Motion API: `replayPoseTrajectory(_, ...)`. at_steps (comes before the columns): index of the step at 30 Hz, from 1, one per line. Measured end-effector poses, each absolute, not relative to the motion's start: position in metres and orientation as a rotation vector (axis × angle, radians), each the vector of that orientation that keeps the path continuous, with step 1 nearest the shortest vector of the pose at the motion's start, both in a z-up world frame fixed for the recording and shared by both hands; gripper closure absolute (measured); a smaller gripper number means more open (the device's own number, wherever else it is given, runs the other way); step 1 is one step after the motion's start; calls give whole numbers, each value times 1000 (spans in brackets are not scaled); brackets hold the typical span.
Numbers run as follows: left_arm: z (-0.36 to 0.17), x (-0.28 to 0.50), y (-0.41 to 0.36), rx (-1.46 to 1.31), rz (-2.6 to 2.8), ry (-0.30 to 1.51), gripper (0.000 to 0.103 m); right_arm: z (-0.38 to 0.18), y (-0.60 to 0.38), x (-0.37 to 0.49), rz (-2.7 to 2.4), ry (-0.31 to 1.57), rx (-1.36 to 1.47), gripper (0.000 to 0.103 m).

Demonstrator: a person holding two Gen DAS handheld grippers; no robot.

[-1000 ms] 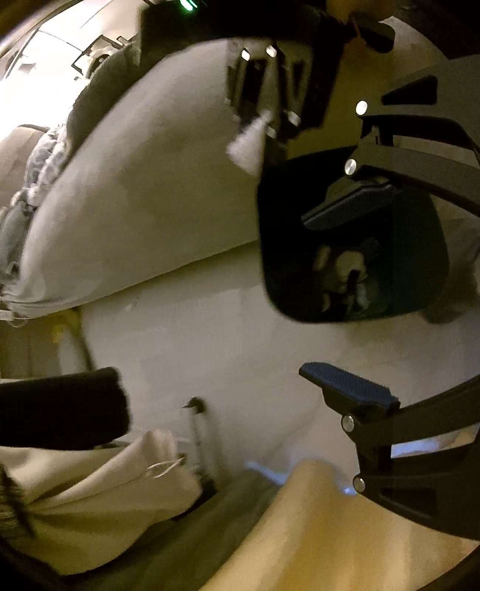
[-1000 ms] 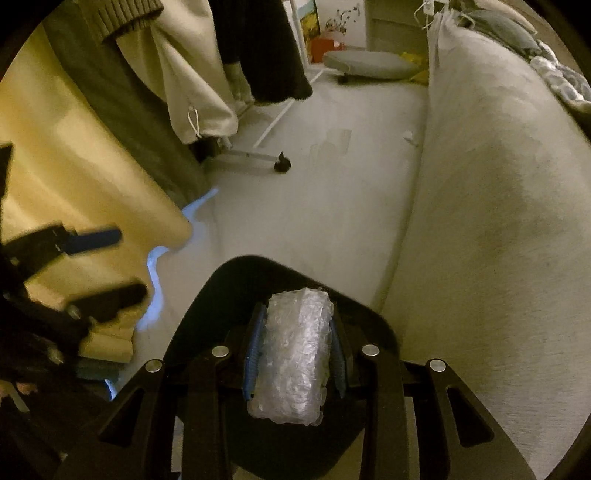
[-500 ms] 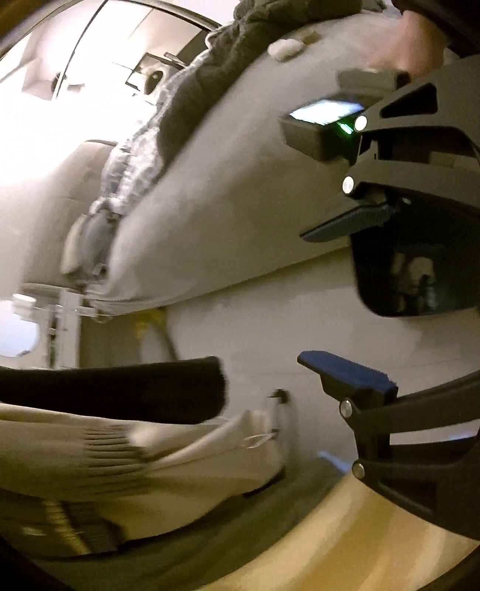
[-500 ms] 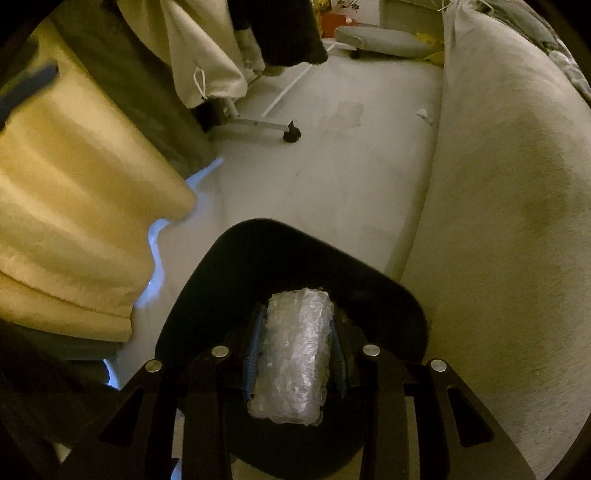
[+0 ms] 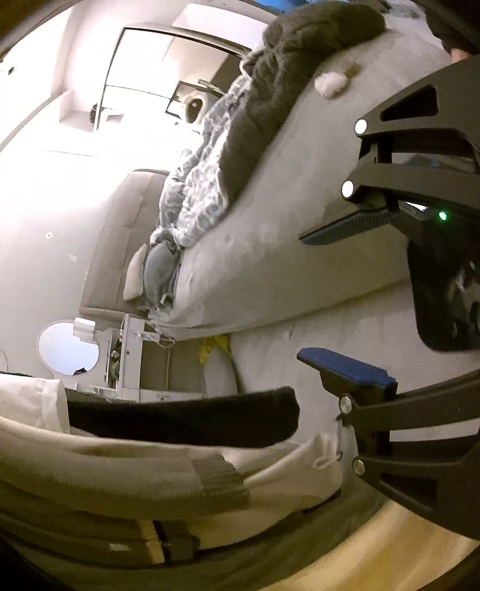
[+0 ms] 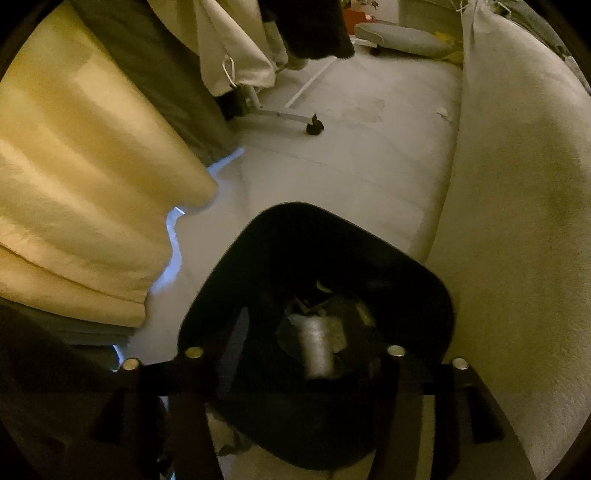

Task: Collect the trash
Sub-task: 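Lower the clear plastic bag into the black bin and open the right gripper, then move both tools back over the bed toward the paper ball and tape core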

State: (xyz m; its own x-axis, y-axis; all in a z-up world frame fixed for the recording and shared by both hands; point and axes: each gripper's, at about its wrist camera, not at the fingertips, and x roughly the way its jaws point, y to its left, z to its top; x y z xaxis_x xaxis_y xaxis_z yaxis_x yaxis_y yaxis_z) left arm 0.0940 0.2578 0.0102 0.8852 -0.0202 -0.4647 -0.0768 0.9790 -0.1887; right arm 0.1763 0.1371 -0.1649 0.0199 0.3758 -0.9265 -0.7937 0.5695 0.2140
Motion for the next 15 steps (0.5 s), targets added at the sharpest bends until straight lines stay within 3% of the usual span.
replayPoseTrajectory(10,23,107,234,-239,-12,425,43,-118,112,178,963,1086,-358,39)
replayPoseTrajectory(15,26,112,221,-248,-24,418,42,-90,86,187,928,972,-322,32)
